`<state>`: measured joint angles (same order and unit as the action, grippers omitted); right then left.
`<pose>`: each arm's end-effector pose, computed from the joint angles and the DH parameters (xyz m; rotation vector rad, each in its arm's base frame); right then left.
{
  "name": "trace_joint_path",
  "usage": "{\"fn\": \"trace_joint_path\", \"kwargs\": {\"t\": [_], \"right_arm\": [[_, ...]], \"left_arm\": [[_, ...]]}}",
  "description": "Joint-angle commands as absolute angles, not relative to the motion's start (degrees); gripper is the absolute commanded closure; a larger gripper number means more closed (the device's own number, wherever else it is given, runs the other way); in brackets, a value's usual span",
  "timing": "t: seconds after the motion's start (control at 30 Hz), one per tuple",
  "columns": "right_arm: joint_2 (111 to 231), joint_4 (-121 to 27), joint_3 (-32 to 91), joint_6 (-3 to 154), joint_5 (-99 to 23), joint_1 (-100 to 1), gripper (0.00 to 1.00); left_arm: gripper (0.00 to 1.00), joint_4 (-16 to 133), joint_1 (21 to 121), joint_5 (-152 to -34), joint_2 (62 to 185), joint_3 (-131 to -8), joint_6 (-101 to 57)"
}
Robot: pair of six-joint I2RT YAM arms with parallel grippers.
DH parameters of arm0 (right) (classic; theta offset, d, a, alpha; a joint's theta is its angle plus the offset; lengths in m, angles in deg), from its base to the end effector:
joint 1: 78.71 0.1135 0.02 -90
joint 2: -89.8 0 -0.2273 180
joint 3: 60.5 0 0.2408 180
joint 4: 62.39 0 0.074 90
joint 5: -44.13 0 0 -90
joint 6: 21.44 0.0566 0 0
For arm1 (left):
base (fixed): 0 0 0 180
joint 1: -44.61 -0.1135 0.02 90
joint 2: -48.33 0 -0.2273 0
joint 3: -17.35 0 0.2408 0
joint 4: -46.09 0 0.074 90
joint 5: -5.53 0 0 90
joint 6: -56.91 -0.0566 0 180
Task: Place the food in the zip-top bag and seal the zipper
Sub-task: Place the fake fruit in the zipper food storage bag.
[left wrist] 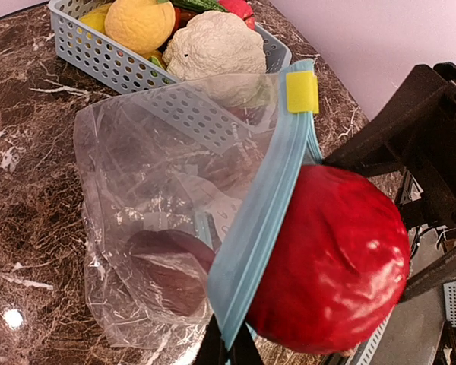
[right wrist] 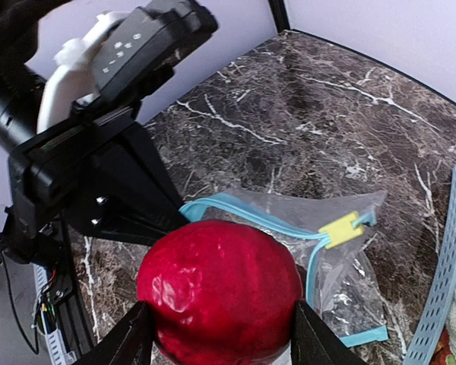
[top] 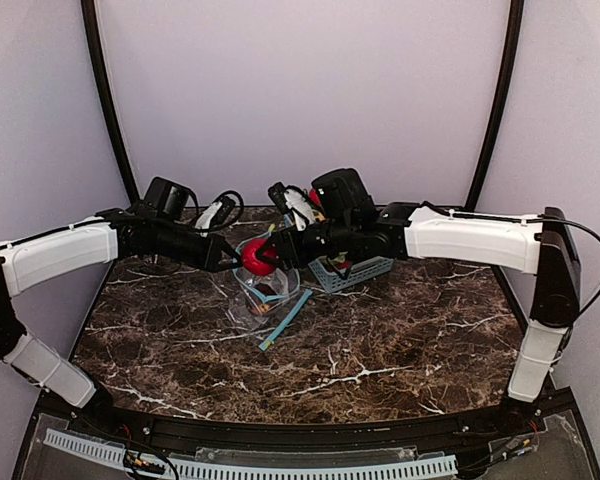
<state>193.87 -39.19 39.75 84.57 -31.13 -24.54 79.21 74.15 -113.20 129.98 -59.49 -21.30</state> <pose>0.2402 0.3572 0.2595 -0.8755 2.0029 0.9980 0.2689 -0.1836 0.2422 0.6360 2.2172 -0.9430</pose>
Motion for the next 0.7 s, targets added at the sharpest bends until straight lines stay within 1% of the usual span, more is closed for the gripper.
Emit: {"fn": "trace_joint_path", "kwargs": {"t": [0.0, 0.4, 0.67], "right_arm": [[196.87, -34.66, 44.54, 87.32, -40.11, -24.04, 0.43], [200.37, -31.02, 47.0, 90.47, -49.36, -24.01, 0.45], [202.82, -31.79, 48.83, 92.09, -49.09, -23.39, 0.45]], "left_arm": [[0.99, 79.08, 74.78, -114.62, 130.28, -59.04, -21.22], [0.99, 79.25, 75.75, -114.83, 131.18, -59.2, -21.29], [0.99, 79.34, 76.35, -115.05, 131.7, -59.27, -21.28]]}}
